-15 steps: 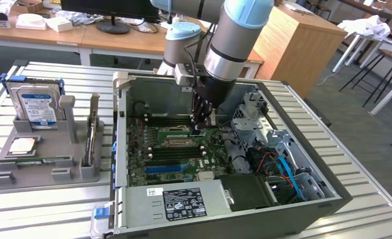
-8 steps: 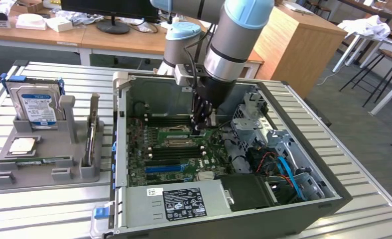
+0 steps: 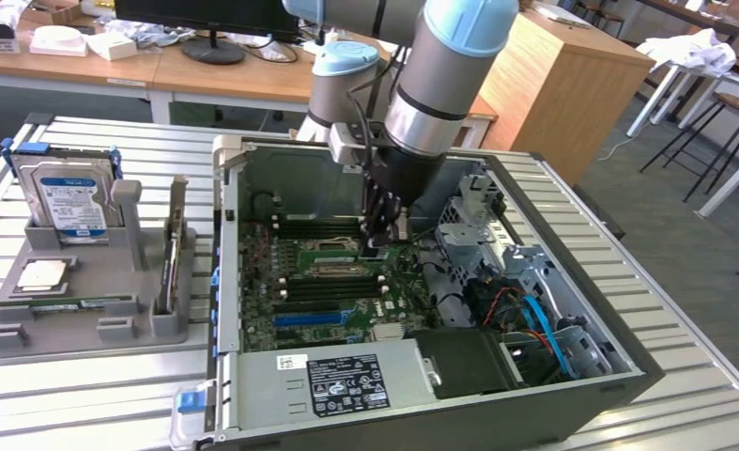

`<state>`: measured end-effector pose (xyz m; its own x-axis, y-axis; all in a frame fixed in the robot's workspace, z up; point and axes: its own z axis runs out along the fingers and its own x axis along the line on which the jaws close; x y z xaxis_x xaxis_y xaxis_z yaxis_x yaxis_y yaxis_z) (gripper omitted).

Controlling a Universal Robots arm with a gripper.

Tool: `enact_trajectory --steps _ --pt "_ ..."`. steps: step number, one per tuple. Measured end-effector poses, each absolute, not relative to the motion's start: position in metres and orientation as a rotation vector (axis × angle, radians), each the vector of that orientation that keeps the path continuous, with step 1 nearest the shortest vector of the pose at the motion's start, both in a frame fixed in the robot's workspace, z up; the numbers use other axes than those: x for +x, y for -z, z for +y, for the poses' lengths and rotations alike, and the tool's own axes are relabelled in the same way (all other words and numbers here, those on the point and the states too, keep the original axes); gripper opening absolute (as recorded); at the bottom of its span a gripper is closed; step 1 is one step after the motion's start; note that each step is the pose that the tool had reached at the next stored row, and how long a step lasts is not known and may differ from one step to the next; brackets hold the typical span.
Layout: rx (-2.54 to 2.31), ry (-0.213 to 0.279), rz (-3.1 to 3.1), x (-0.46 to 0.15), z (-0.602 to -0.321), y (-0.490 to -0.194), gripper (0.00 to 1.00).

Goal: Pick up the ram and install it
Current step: 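Insert the ram into the slot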

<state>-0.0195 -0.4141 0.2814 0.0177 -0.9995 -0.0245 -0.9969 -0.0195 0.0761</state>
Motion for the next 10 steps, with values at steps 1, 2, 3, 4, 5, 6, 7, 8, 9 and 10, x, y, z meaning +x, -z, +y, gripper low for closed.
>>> enact_trajectory --steps 1,2,3,4,5,6,7,8,9,10 --pt "2.214 0.110 -2.173 -0.0195 -0.4141 -0.2806 0.11" --pt "2.214 0.110 -2.173 -0.0195 -0.4141 -0.2799 0.11" --pt "2.214 0.110 -2.173 -0.0195 -0.4141 -0.2790 0.11" --pt "2.214 0.110 -2.173 -0.0195 -0.4141 -0.2781 0.11" --pt "2.214 0.110 -2.173 -0.0195 -0.4141 -0.2771 0.11" --pt "2.214 0.110 -2.173 -0.0195 -0.4141 -0.2760 0.11" --pt "2.214 0.110 -2.173 -0.0195 -0.4141 -0.2750 0.11" --pt "2.214 0.110 -2.173 -0.0195 -0.4141 -0.2738 0.11" --pt "2.214 0.110 -2.173 -0.0195 -0.4141 -0.2725 0.11" --pt "2.214 0.110 -2.173 -0.0195 -0.4141 -0.2712 0.11"
